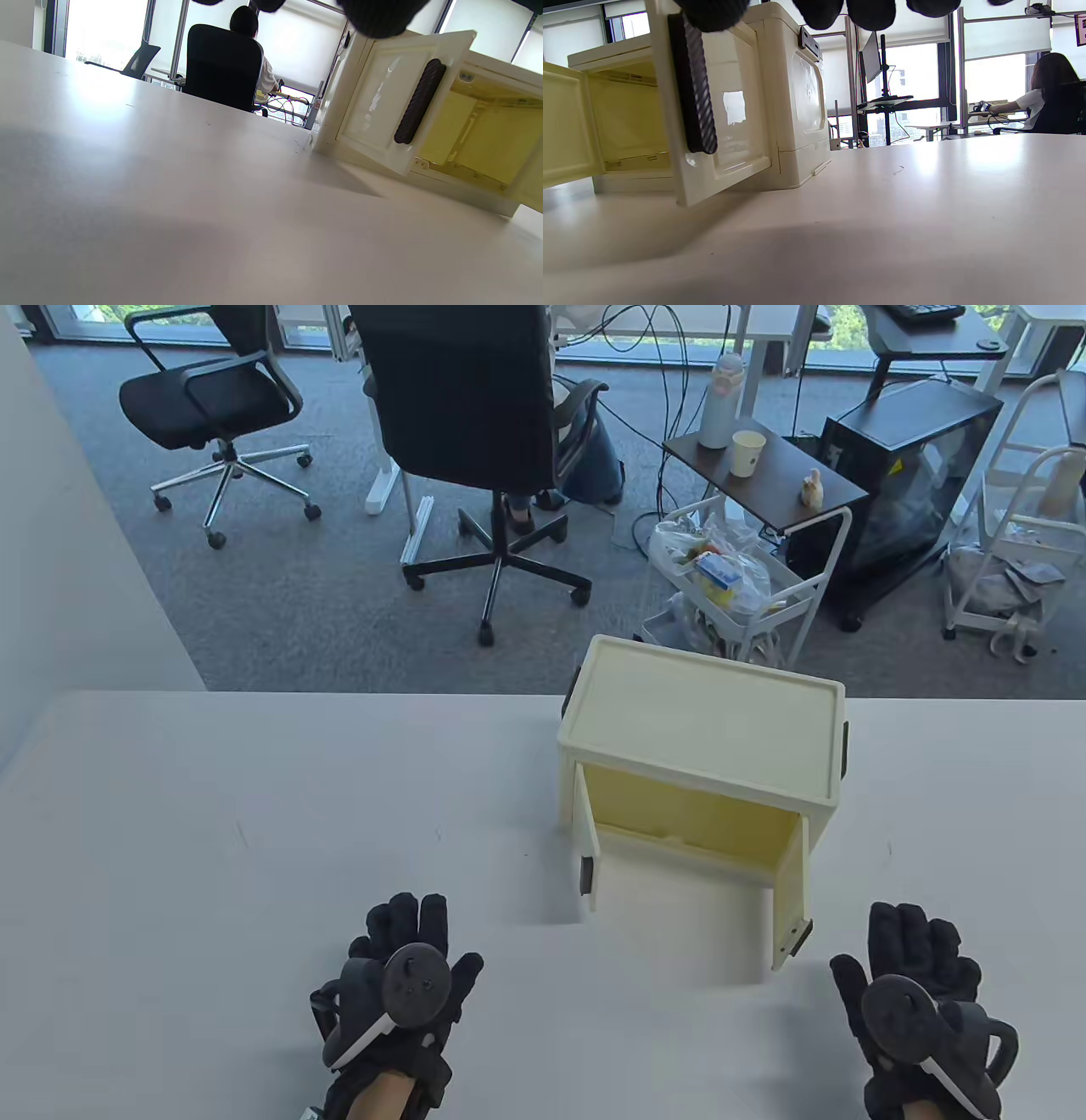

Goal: Close cabinet door

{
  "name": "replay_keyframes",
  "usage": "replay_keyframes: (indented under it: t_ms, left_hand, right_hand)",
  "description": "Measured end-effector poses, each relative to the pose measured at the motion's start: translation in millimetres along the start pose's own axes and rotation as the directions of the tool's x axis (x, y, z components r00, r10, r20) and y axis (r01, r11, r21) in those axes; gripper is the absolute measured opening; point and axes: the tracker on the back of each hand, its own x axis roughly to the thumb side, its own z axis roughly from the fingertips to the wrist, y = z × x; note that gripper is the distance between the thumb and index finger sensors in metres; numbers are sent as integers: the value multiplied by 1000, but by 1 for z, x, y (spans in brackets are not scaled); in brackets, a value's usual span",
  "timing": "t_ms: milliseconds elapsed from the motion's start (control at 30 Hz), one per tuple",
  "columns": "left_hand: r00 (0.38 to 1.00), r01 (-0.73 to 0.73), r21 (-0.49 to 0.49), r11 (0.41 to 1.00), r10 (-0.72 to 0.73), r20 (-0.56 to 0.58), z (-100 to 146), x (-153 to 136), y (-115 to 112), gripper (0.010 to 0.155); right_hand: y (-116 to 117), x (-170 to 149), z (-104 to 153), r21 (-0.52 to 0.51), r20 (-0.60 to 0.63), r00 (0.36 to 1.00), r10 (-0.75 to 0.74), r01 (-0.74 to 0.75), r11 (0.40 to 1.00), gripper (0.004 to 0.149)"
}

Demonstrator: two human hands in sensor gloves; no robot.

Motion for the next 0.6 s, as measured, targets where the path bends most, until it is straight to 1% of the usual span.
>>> replay_keyframes:
  t_ms: [600]
  left_hand:
    - [1000, -11, -2, 1000, 11, 11, 0, 3, -1, 79]
  right_hand:
    - [-2, -2, 3, -28, 0, 1000, -25, 25, 999, 72]
